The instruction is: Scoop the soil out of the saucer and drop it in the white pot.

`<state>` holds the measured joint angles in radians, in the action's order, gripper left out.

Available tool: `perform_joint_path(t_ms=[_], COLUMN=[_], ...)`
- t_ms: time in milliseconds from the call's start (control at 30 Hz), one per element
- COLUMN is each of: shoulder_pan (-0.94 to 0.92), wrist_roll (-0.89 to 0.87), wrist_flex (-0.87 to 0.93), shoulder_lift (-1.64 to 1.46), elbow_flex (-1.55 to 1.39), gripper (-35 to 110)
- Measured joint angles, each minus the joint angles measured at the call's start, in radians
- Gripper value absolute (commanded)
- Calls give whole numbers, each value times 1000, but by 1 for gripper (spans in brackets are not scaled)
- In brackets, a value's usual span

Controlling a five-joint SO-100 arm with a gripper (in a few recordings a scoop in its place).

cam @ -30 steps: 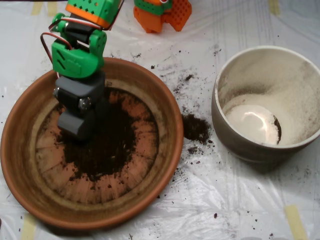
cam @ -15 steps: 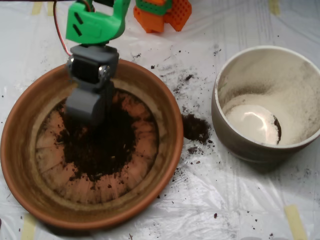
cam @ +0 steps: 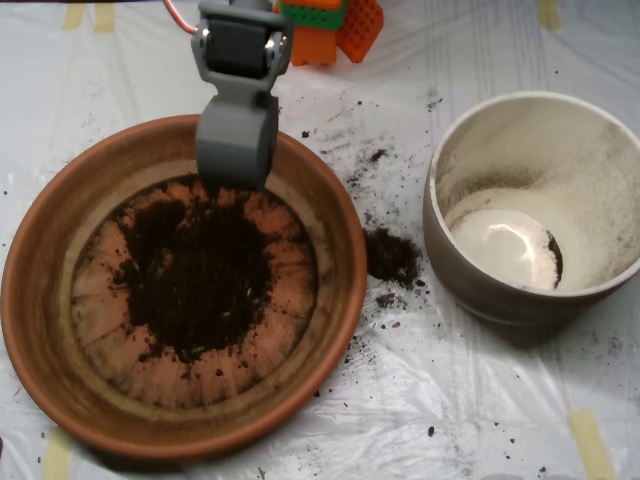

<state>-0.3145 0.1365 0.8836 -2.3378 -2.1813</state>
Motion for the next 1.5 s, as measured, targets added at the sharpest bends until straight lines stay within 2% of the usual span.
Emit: perform_joint_path(t_ms=[267,467,1033,1267,1400,1500], shoulder_pan=[77,199,657,707,709,707], wrist_roll=[-11,-12,31,32,32,32], wrist_flex=[91,183,532,612,629,640], shoulder_lift=[-15,46,563,759,824,830], elbow_flex=[130,291,942,1141,1180,1181], gripper=[-1,-1,-1,0,18,25])
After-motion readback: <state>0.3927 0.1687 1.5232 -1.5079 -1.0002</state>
